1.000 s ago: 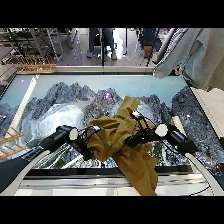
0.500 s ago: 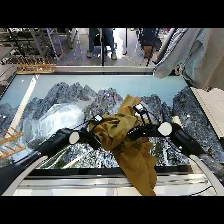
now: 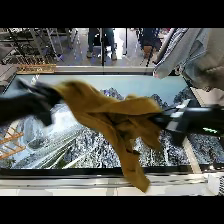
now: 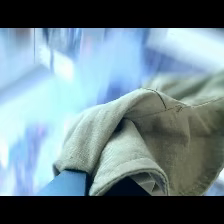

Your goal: Fold the clothes and pants, and hang the long-sleeved shirts on hangers.

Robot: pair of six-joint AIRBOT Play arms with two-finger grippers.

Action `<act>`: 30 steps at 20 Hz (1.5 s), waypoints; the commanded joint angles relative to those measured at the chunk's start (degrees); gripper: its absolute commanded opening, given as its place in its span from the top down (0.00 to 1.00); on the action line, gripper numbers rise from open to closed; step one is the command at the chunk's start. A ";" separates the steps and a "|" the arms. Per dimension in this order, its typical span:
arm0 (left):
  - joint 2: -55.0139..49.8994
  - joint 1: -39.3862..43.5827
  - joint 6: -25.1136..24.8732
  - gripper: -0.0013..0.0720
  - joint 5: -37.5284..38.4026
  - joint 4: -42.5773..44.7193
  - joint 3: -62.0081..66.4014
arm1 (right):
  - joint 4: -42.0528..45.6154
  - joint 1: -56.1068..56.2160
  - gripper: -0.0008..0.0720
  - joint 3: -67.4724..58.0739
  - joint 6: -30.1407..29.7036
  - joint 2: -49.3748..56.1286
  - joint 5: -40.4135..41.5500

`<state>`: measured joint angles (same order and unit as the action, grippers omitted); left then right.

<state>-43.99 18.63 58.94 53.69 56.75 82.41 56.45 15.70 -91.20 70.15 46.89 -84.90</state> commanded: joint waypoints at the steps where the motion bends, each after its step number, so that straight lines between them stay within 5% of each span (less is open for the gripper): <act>1: 3.26 -2.32 2.43 0.96 11.43 -8.44 16.68 | -16.46 0.07 0.96 -18.25 0.33 -3.13 -2.56; 3: 2.08 -2.34 2.86 0.96 12.00 -6.75 18.88 | -16.72 0.04 0.96 -23.15 -2.71 -1.36 1.01; 5: -2.56 -2.34 8.33 0.96 15.63 -2.45 17.29 | -11.87 0.04 0.96 -22.49 -2.69 3.45 1.40; 11: -23.58 -8.96 9.20 0.96 19.93 -1.92 -1.18 | -14.86 -4.15 0.91 -11.63 -1.49 39.39 0.59; 13: -30.29 -13.29 9.22 0.96 22.08 -1.97 -3.56 | -18.29 -10.40 0.29 -11.91 5.25 51.45 6.56; 16: -35.74 -17.29 4.94 0.96 28.39 -7.93 -3.54 | -24.44 -17.62 0.37 -11.69 5.62 59.89 -1.81; 19: -35.95 -17.66 2.08 0.96 30.53 -11.87 -3.54 | -8.70 -13.33 0.41 -9.31 4.28 59.17 -7.23; 22: -35.93 -17.16 2.10 0.95 32.26 -12.55 -3.54 | -5.35 -3.87 0.41 -6.03 5.66 59.21 6.73; 26: -35.93 -17.18 2.10 0.95 35.58 -12.48 -3.54 | -5.14 5.14 0.44 -5.35 18.56 62.97 27.56; 30: -35.93 -17.18 2.08 0.95 35.98 -12.48 -3.54 | -4.76 5.33 0.54 -5.35 23.93 65.26 29.94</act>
<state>-79.85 1.50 61.14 88.53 44.53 78.89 50.81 19.49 -96.77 89.01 110.63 -60.42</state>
